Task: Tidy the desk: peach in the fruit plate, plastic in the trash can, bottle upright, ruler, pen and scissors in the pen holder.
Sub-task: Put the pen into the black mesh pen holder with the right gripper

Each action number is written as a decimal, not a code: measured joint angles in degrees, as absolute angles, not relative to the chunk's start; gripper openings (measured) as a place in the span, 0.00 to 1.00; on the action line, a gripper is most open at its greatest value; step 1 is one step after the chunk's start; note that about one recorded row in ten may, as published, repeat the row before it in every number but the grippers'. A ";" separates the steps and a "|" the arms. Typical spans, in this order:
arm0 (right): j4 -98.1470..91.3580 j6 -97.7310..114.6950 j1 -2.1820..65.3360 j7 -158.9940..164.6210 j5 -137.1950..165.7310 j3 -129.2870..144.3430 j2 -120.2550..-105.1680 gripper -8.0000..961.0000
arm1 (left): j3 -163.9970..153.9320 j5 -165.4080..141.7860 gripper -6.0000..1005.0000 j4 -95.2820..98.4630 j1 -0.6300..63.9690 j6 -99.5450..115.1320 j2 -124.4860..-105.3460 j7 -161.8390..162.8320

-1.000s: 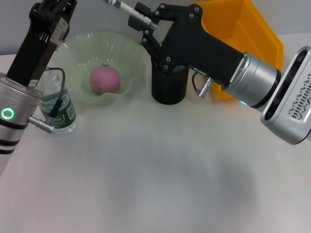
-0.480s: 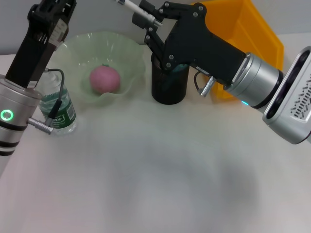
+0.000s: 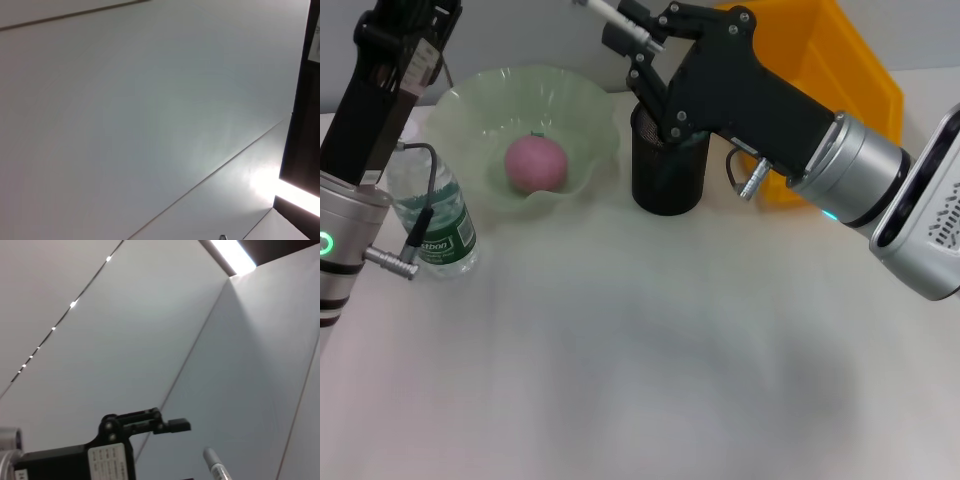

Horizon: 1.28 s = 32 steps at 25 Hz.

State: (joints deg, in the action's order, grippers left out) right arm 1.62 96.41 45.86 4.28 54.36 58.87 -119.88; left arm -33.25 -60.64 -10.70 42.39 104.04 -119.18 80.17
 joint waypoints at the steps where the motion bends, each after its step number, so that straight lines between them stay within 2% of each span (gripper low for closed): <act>1: 1.79 96.60 45.86 4.28 54.36 58.55 -119.88 0.14 | -33.24 -60.64 0.47 -10.66 42.34 104.07 -119.18 80.16; 3: 2.11 96.91 45.78 4.28 54.36 57.91 -119.88 0.14 | -33.26 -60.64 0.59 -10.53 42.16 104.18 -119.18 80.15; 10: 2.31 98.65 43.66 11.20 54.45 49.45 -119.85 0.14 | -34.35 -66.82 0.69 -3.66 40.46 104.76 -119.19 79.41; 14: -8.68 97.28 38.36 28.84 55.05 49.40 -119.36 0.14 | -35.54 -76.16 0.70 4.36 38.85 104.84 -118.95 77.52; 18: -29.75 89.91 31.68 52.69 60.63 51.53 -119.20 0.14 | -41.74 -81.21 0.70 13.03 35.78 105.05 -118.72 74.70; 21: -44.84 84.61 29.40 71.29 71.17 51.60 -118.97 0.14 | -47.38 -81.54 0.70 19.04 32.51 105.06 -118.66 72.11; 27: -68.97 82.92 31.82 106.30 99.80 50.59 -117.83 0.14 | -54.08 -81.64 0.69 26.88 27.81 104.30 -118.26 69.39; 32: -80.51 86.53 35.69 122.82 114.92 50.50 -117.03 0.14 | -54.79 -83.81 0.69 28.56 25.73 101.83 -117.94 68.99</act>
State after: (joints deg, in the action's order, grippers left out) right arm -80.51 86.53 35.69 122.82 114.92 50.50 -117.03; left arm -54.79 -83.81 28.56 25.73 101.83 -117.94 68.99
